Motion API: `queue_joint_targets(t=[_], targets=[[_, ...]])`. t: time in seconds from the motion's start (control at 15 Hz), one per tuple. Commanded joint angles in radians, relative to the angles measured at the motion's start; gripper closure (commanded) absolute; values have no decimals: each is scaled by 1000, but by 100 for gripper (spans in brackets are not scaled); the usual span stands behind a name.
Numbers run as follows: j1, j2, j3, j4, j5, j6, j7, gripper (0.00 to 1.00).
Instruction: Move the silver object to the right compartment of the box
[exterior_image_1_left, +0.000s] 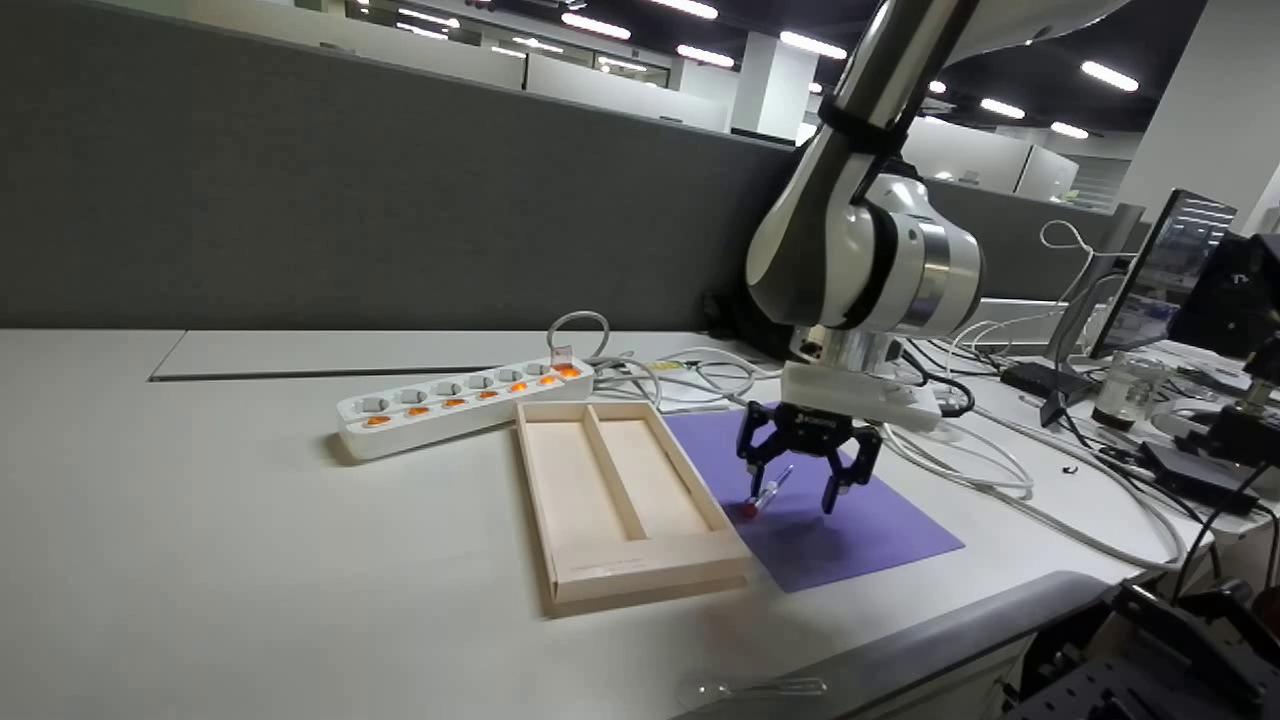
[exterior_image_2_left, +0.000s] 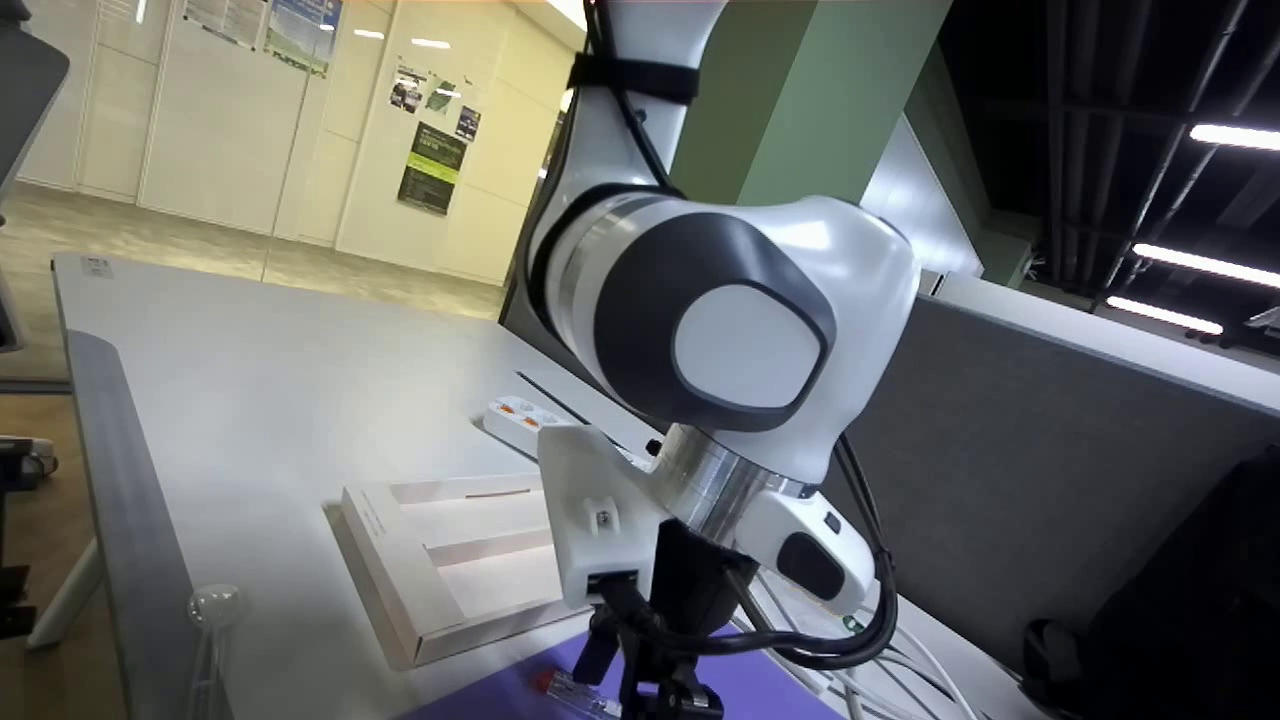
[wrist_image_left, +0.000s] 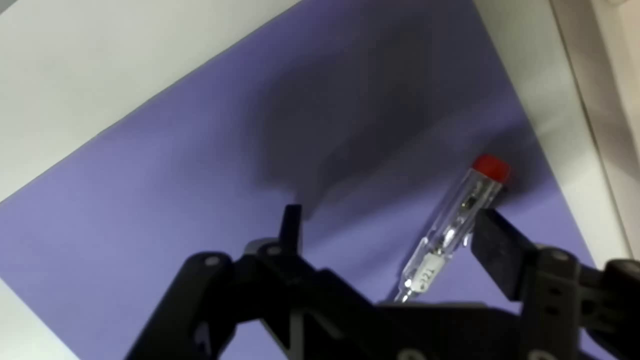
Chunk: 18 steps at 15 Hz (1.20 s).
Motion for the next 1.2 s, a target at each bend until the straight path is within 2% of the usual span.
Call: queue_joint_targets(t=[0.0,0.4,0.47,0.53,0.6,0.73,1.0,1.13], targets=[[41,16,-38,21,-36,10,73,46],[70,15,-56,31,-49,10,104,86],[67,12,-54,33,-48,3,101,43],[68,10,-55,34,-48,5,101,49],[66,9,-55,35,-48,5,99,49],[64,8,-57,39,-48,6,99,38],[61,11,-64,44,-47,11,99,9],[61,15,-70,47,-47,19,101,1]])
